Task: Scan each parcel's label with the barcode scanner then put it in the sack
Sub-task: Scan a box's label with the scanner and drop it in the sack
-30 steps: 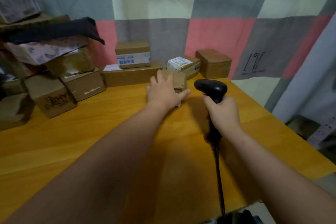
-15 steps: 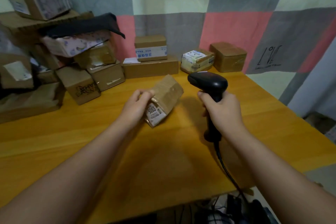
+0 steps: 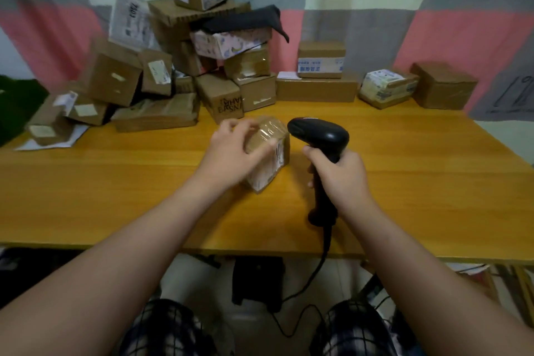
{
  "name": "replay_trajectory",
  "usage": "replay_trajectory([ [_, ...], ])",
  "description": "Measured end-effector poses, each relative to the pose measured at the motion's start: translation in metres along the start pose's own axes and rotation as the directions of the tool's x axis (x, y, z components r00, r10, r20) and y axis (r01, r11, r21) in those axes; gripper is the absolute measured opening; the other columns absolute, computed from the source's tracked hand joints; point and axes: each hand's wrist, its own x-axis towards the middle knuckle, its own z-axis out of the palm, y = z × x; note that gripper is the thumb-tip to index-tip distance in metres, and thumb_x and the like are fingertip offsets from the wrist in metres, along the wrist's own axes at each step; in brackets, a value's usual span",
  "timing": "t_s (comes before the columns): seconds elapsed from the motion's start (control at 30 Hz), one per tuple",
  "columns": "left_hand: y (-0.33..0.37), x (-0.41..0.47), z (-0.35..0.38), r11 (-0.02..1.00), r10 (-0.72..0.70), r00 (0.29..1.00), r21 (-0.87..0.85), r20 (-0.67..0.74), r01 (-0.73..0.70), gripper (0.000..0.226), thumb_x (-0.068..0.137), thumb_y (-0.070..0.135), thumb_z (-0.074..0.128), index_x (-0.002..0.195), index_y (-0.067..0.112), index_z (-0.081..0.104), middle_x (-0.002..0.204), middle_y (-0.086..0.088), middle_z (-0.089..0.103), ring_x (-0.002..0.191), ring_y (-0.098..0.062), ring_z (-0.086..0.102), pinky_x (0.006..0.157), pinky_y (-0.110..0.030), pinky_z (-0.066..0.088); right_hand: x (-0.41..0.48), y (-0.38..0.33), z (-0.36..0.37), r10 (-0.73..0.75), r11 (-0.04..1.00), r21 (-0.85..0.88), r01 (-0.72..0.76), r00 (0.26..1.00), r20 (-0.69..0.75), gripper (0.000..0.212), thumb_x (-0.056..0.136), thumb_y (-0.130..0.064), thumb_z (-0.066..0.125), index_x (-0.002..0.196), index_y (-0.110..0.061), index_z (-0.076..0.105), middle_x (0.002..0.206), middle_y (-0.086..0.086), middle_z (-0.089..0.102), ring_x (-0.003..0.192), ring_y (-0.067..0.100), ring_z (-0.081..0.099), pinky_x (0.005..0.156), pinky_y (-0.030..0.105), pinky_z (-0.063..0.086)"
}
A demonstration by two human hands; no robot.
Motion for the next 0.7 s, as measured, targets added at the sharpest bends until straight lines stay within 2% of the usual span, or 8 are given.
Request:
replay_trajectory([
  [0.1,0.003,0.001,0.006,0.994,-0.056,0.994,0.101,0.093,0.047,0.07,0.079,0.052,0.069,0.139,0.036,0.035,0.136,-0.009,0.035,0.125,-0.029,0.041,0.1,-0.037,0.039,-0.006,0.003,-0.002,0.029,0.999,0.038,-0.027,0.999,-0.039,0.019,0.086,-0.031,0.068,0.082,-0.013,0.066,0.062,0.003,0.063,0.055,0.022,0.064,0.061,0.035,0.052],
  [0.2,-0.011,0.004,0.003,0.977,-0.087,0.993,-0.19,0.077,0.1,0.064,0.081,0.035,0.072,0.133,0.031,0.035,0.129,-0.007,0.04,0.11,-0.022,0.05,0.084,-0.026,0.046,-0.012,0.006,-0.002,0.038,0.997,0.062,-0.036,0.999,-0.033,0.018,0.087,-0.03,0.069,0.077,-0.016,0.064,0.06,0.003,0.062,0.054,0.021,0.062,0.059,0.033,0.049],
  [0.27,-0.021,-0.001,0.0,0.901,-0.142,0.987,-0.403,0.081,0.162,0.065,0.083,0.029,0.072,0.132,0.028,0.029,0.128,-0.007,0.043,0.107,-0.02,0.055,0.075,-0.02,0.051,-0.018,0.009,-0.001,0.018,0.999,0.043,-0.017,1.0,-0.01,0.021,0.086,-0.028,0.07,0.071,-0.016,0.063,0.058,0.003,0.061,0.054,0.023,0.063,0.058,0.033,0.049],
  [0.4,-0.041,-0.015,-0.012,0.874,-0.181,0.983,-0.456,0.014,0.167,0.069,0.085,0.028,0.07,0.139,0.026,0.027,0.107,0.01,0.05,0.104,-0.014,0.056,0.087,-0.03,0.049,-0.033,0.009,0.008,-0.052,0.998,-0.02,0.053,0.997,0.05,0.024,0.086,-0.025,0.07,0.066,-0.015,0.061,0.054,0.002,0.059,0.051,0.019,0.063,0.054,0.03,0.048],
  [0.47,-0.051,-0.023,-0.017,0.876,-0.172,0.985,-0.459,-0.012,0.147,0.078,0.085,0.024,0.071,0.145,0.028,0.021,0.101,0.019,0.048,0.094,0.001,0.054,0.082,-0.02,0.046,-0.038,0.007,0.017,-0.087,0.995,-0.032,0.09,0.993,0.078,0.024,0.085,-0.025,0.07,0.066,-0.016,0.06,0.052,-0.002,0.058,0.051,0.018,0.063,0.053,0.031,0.048],
  [0.57,-0.065,-0.035,-0.02,0.854,-0.154,0.988,-0.503,-0.003,0.132,0.095,0.083,0.013,0.074,0.15,0.031,0.01,0.111,0.027,0.048,0.091,0.022,0.049,0.076,0.0,0.039,-0.045,0.002,0.033,-0.13,0.99,-0.04,0.135,0.985,0.109,0.022,0.084,-0.028,0.071,0.068,-0.02,0.059,0.052,-0.008,0.057,0.055,0.015,0.063,0.053,0.028,0.048],
  [0.63,-0.075,-0.04,-0.019,0.828,-0.169,0.986,-0.542,0.003,0.143,0.102,0.081,0.012,0.075,0.151,0.033,0.004,0.121,0.018,0.052,0.104,0.012,0.052,0.09,-0.009,0.04,-0.048,0.001,0.044,-0.145,0.987,-0.048,0.152,0.981,0.126,0.021,0.083,-0.029,0.072,0.069,-0.024,0.058,0.056,-0.009,0.058,0.061,0.016,0.064,0.057,0.028,0.049],
  [0.7,-0.08,-0.04,-0.02,0.817,-0.183,0.983,-0.557,-0.002,0.15,0.105,0.081,0.012,0.075,0.151,0.034,0.001,0.122,0.013,0.054,0.104,0.006,0.054,0.098,-0.021,0.041,-0.051,0.0,0.052,-0.146,0.986,-0.058,0.155,0.979,0.144,0.021,0.083,-0.029,0.071,0.067,-0.025,0.058,0.056,-0.009,0.058,0.061,0.015,0.063,0.058,0.029,0.05],
])
